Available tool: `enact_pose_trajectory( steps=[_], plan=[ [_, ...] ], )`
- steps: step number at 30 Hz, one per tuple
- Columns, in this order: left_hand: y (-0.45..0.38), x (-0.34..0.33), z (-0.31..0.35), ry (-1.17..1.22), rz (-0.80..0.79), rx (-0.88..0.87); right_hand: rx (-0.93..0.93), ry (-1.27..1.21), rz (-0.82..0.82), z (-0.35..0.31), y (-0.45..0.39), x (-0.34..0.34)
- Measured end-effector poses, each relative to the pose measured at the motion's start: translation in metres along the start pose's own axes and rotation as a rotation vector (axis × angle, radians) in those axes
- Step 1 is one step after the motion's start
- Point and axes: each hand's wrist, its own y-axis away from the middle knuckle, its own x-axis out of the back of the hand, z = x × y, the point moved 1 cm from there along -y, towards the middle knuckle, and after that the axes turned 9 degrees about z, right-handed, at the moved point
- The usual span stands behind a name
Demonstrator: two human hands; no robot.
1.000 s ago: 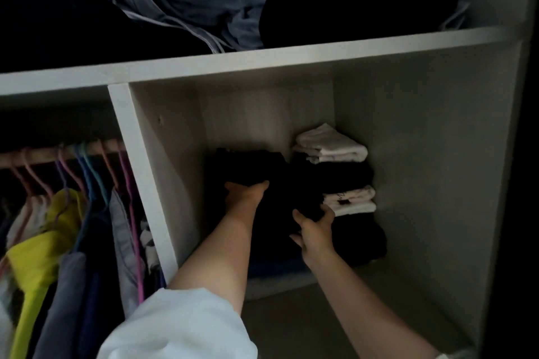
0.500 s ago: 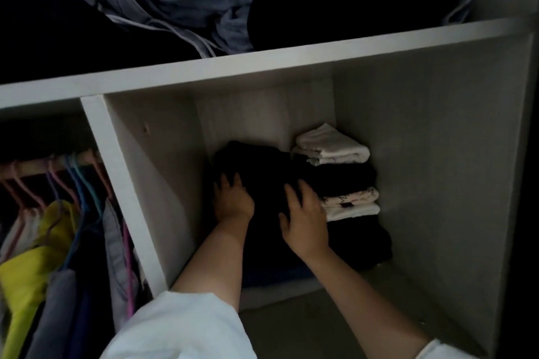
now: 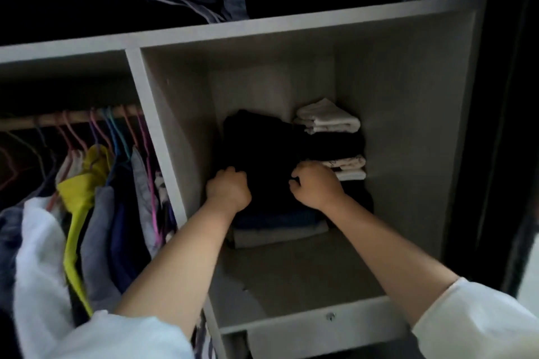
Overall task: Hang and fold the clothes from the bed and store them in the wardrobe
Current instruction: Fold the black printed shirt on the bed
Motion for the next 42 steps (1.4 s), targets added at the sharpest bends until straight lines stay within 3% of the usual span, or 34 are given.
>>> enact_pose_trajectory(
  steps=[5,9,11,13,15,16,19,23,32,39,42],
  plan=[
    [0.054,0.021,0.003,0.04,0.082,-0.093,0.026,-0.06,0.237,-0.001,0.062,0.08],
    [0.108,0.031,0.014,0.22,0.128,-0.151,0.158,0.009,0.786,0.01,0.132,0.14],
    [0.13,0.036,0.023,0.268,0.171,-0.183,0.024,0.123,0.906,0.025,0.159,0.155],
    [0.152,0.044,0.034,0.292,0.173,-0.194,-0.347,0.059,0.786,0.033,0.177,0.167],
    [0.168,0.049,0.044,0.312,0.178,-0.186,-0.664,-0.15,0.542,0.031,0.184,0.168],
    [0.173,0.051,0.048,0.327,0.191,-0.177,-0.738,-0.246,0.475,0.028,0.184,0.167],
    [0.185,0.064,0.054,0.378,0.233,-0.156,-0.803,-0.384,0.492,0.018,0.185,0.174],
    [0.187,0.087,0.048,0.404,0.304,-0.139,-0.862,-0.428,0.453,0.014,0.182,0.182],
    [0.194,0.121,0.027,0.442,0.538,-0.044,-0.639,-0.51,0.241,-0.039,0.184,0.162],
    [0.2,0.133,0.008,0.481,0.708,0.018,-0.175,-0.746,0.024,-0.07,0.169,0.142],
    [0.206,0.138,0.0,0.493,0.905,-0.116,-0.035,-0.785,0.262,-0.068,0.168,0.147]
  ],
)
